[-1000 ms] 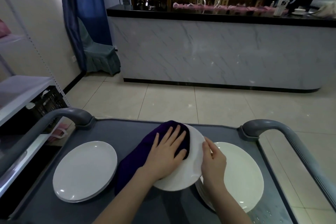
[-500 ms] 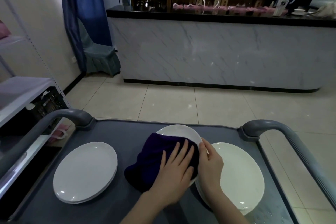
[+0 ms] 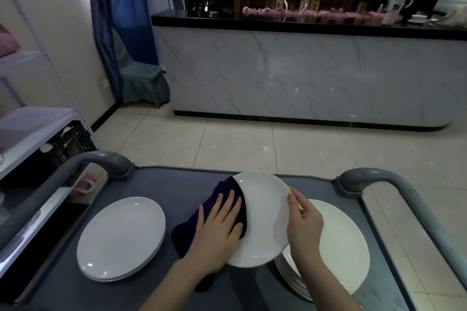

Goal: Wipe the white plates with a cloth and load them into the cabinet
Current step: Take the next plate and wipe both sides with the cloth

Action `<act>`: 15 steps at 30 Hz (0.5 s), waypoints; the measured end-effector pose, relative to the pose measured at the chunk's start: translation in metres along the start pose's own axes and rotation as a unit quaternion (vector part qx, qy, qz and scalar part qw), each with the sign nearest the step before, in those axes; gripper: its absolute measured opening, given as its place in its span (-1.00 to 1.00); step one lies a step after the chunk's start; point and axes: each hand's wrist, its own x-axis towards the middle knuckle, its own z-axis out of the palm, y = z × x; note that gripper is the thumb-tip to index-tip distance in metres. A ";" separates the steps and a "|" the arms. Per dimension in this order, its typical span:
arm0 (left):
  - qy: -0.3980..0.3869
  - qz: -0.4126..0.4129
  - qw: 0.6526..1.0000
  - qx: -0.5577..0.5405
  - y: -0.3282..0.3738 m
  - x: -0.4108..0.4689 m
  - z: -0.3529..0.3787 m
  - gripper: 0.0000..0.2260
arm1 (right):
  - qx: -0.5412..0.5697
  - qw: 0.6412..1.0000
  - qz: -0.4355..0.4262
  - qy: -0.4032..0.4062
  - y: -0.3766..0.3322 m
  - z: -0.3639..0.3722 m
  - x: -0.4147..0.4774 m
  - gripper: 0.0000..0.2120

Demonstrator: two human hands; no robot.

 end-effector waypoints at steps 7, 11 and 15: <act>-0.029 0.073 0.996 -0.043 0.047 -0.008 0.010 -0.51 | -0.018 0.999 -0.012 -0.028 0.008 0.015 -0.019 -0.77; 0.011 0.073 0.997 -0.018 0.040 0.013 -0.006 -0.49 | -0.019 0.997 -0.014 -0.080 0.007 0.014 -0.027 -0.77; 0.077 0.052 0.996 -0.019 0.015 0.025 -0.031 -0.45 | -0.035 0.984 -0.064 -0.162 -0.004 0.002 -0.023 -0.73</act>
